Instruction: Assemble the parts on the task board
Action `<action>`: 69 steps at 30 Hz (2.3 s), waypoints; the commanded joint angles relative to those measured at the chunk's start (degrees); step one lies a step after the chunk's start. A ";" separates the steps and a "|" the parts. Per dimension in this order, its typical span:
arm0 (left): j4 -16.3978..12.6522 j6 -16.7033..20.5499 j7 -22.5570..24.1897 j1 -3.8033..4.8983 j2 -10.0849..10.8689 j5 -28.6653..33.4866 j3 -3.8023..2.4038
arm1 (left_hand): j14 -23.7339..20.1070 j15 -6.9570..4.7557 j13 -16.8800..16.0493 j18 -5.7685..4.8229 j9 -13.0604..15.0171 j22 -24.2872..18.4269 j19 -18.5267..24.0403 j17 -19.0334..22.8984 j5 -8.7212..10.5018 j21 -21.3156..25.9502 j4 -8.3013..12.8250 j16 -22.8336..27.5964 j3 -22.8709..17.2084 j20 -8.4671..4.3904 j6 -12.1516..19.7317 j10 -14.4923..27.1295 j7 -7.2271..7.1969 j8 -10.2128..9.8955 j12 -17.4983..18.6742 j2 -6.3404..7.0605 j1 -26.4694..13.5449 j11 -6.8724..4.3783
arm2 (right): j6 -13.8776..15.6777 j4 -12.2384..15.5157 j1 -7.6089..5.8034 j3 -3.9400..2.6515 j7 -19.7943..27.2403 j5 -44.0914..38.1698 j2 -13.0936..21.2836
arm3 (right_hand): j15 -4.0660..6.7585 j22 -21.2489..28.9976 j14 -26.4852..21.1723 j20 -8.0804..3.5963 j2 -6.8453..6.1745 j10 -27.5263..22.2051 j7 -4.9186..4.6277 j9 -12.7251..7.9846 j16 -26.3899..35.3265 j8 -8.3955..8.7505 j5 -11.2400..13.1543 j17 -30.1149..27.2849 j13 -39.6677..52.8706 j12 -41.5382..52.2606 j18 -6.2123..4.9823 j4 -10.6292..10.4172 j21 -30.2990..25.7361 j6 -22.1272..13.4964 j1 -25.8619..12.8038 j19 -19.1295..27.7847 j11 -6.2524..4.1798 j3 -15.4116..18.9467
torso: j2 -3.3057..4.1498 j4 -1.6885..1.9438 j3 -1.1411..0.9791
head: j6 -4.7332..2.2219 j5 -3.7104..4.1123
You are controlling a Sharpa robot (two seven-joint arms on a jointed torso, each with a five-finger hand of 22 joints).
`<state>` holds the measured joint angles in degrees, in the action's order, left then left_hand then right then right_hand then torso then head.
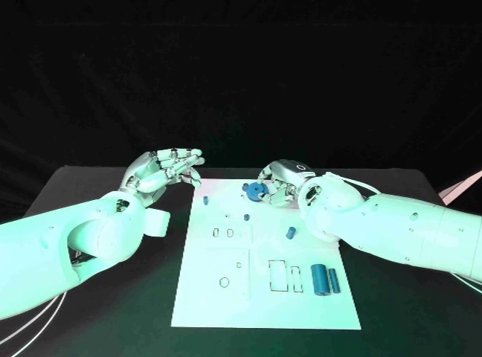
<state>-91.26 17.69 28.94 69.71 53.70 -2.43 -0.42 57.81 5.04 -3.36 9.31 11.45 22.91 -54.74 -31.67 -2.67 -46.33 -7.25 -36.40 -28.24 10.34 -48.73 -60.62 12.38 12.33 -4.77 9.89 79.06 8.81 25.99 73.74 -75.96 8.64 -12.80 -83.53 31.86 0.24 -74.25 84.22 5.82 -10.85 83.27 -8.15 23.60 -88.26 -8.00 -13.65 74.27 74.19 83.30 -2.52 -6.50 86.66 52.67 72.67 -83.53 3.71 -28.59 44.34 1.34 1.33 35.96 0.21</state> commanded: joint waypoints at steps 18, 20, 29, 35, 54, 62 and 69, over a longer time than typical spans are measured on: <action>0.04 -0.33 0.07 0.06 -0.30 -0.04 -0.04 | -0.46 -0.16 -0.79 1.18 1.13 1.15 1.14 -0.91 -0.58 -0.79 0.61 -1.18 -1.30 -0.34 0.07 -0.27 0.24 0.51 0.54 -0.02 -1.10 0.14 | 0.75 -2.13 1.03 -0.01 0.40 -1.59 -4.48 | 0.51 -13.84 5.22 -0.34 0.35 1.62 0.24 1.37 -0.79 -3.45 -0.67 13.28 9.00 1.17 1.80 0.30 1.08 3.32 -1.77 -4.88 -0.52 -2.22 | 0.11 0.21 0.16 | -0.03 -0.11; 0.03 -0.34 0.07 0.06 -0.33 -0.04 -0.04 | -0.46 -0.16 -0.79 1.18 1.13 1.15 1.14 -0.91 -0.58 -0.79 0.61 -1.18 -1.30 -0.34 0.07 -0.27 0.24 0.51 0.54 -0.02 -1.10 0.14 | 0.67 -3.19 1.31 0.00 0.46 -1.60 -5.11 | 0.51 -13.84 5.22 -0.34 0.35 1.62 0.24 1.37 -0.79 -3.45 -0.67 13.28 9.00 1.17 1.80 0.30 1.08 3.32 -1.77 -4.88 -0.52 -2.22 | 0.13 0.24 0.18 | 0.00 -0.14; 0.05 -0.37 0.04 0.06 -0.35 -0.04 -0.04 | -0.46 -0.16 -0.79 1.18 1.13 1.15 1.14 -0.91 -0.58 -0.79 0.61 -1.18 -1.30 -0.34 0.07 -0.27 0.24 0.51 0.54 -0.02 -1.10 0.14 | 0.49 -6.45 2.08 0.03 0.50 -1.63 -6.62 | 0.54 -13.79 5.20 -0.37 0.28 1.56 0.21 1.36 -0.75 -3.36 -0.65 13.18 8.92 1.08 1.78 0.34 1.03 3.12 -1.87 -4.85 -0.51 -2.23 | 0.08 0.12 0.09 | 0.13 -0.37; 0.04 -0.38 -0.02 0.06 -0.29 -0.04 -0.04 | -0.46 -0.16 -0.79 1.18 1.13 1.15 1.14 -0.91 -0.58 -0.79 0.61 -1.18 -1.30 -0.34 0.07 -0.27 0.24 0.51 0.54 -0.02 -1.10 0.14 | 0.29 -7.27 2.21 0.04 0.34 -1.65 -6.78 | 0.54 -13.72 5.20 -0.39 0.26 1.52 0.19 1.36 -0.75 -3.32 -0.64 13.18 8.87 1.04 1.76 0.35 0.94 3.03 -1.93 -4.79 -0.50 -2.24 | 0.06 0.03 0.03 | 0.15 -0.47; 0.09 -0.43 -0.10 0.06 -0.22 -0.04 -0.04 | -0.47 -0.15 -0.80 1.18 1.17 1.25 1.25 -0.93 -0.57 -0.99 0.68 -1.25 -1.39 -0.32 0.09 -0.26 0.25 0.52 0.53 -0.01 -1.14 0.16 | -0.09 -5.55 2.31 0.06 0.88 -1.45 -5.47 | 0.43 -13.53 5.18 -0.38 -0.02 1.37 -0.03 1.33 -0.71 -3.02 -0.46 13.07 8.72 0.85 1.69 0.25 0.70 2.37 -2.58 -4.62 -0.32 -2.17 | 0.07 -0.05 -0.02 | 0.35 -0.61; 0.15 -0.45 -0.12 0.06 -0.24 -0.04 -0.04 | -0.47 -0.15 -0.80 1.18 1.17 1.25 1.25 -0.93 -0.57 -0.99 0.68 -1.25 -1.39 -0.32 0.09 -0.26 0.25 0.52 0.53 -0.01 -1.14 0.16 | 0.25 -5.12 2.35 0.06 0.77 -1.43 -5.26 | 0.41 -13.56 5.17 -0.36 -0.04 1.35 -0.04 1.36 -0.69 -3.02 -0.25 13.05 8.70 0.82 1.70 0.20 0.73 2.36 -2.73 -4.65 -0.29 -2.14 | 0.07 0.11 0.01 | 0.37 -0.47; 0.17 -0.43 -0.14 0.06 -0.21 -0.04 -0.04 | -0.47 -0.15 -0.80 1.18 1.17 1.25 1.25 -0.93 -0.57 -0.99 0.68 -1.25 -1.39 -0.32 0.09 -0.26 0.25 0.52 0.53 -0.01 -1.14 0.16 | 0.87 -5.35 2.35 0.06 0.16 -1.49 -5.20 | 0.40 -13.56 5.16 -0.35 -0.04 1.35 -0.05 1.37 -0.68 -3.02 -0.15 13.02 8.70 0.82 1.70 0.19 0.72 2.35 -2.78 -4.64 -0.29 -2.13 | 0.06 0.01 0.03 | 0.33 -0.45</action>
<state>-91.01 17.44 28.74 69.71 53.53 -2.43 -0.41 57.81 5.04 -3.36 9.31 11.49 23.00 -54.74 -31.70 -2.67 -46.36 -7.25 -36.40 -28.24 10.34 -48.73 -60.62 12.38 12.33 -4.77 9.89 79.06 8.81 26.69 68.40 -73.64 8.70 -12.49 -84.92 26.64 0.24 -74.25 84.22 5.81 -11.51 83.27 -8.05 24.46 -88.26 -9.76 -13.95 74.26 74.22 83.30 -2.45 -6.50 86.65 54.21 71.98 -83.53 3.72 -28.59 44.39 1.40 1.32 36.32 -0.25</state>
